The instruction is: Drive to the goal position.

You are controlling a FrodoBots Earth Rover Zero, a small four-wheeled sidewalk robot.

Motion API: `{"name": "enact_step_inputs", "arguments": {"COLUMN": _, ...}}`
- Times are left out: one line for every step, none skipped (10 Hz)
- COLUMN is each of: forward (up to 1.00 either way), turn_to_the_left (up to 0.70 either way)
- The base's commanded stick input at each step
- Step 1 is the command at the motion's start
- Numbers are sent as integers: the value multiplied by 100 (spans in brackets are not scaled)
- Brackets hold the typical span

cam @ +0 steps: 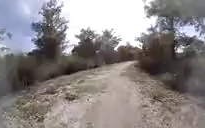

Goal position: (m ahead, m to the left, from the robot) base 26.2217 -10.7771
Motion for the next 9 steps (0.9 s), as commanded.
{"name": "enact_step_inputs", "arguments": {"forward": 84, "turn_to_the_left": 0}}
{"name": "enact_step_inputs", "arguments": {"forward": 84, "turn_to_the_left": 0}}
{"name": "enact_step_inputs", "arguments": {"forward": 84, "turn_to_the_left": 0}}
{"name": "enact_step_inputs", "arguments": {"forward": 84, "turn_to_the_left": 0}}
{"name": "enact_step_inputs", "arguments": {"forward": 84, "turn_to_the_left": 0}}
{"name": "enact_step_inputs", "arguments": {"forward": 84, "turn_to_the_left": 0}}
{"name": "enact_step_inputs", "arguments": {"forward": 84, "turn_to_the_left": 0}}
{"name": "enact_step_inputs", "arguments": {"forward": 84, "turn_to_the_left": 0}}
{"name": "enact_step_inputs", "arguments": {"forward": 84, "turn_to_the_left": 0}}
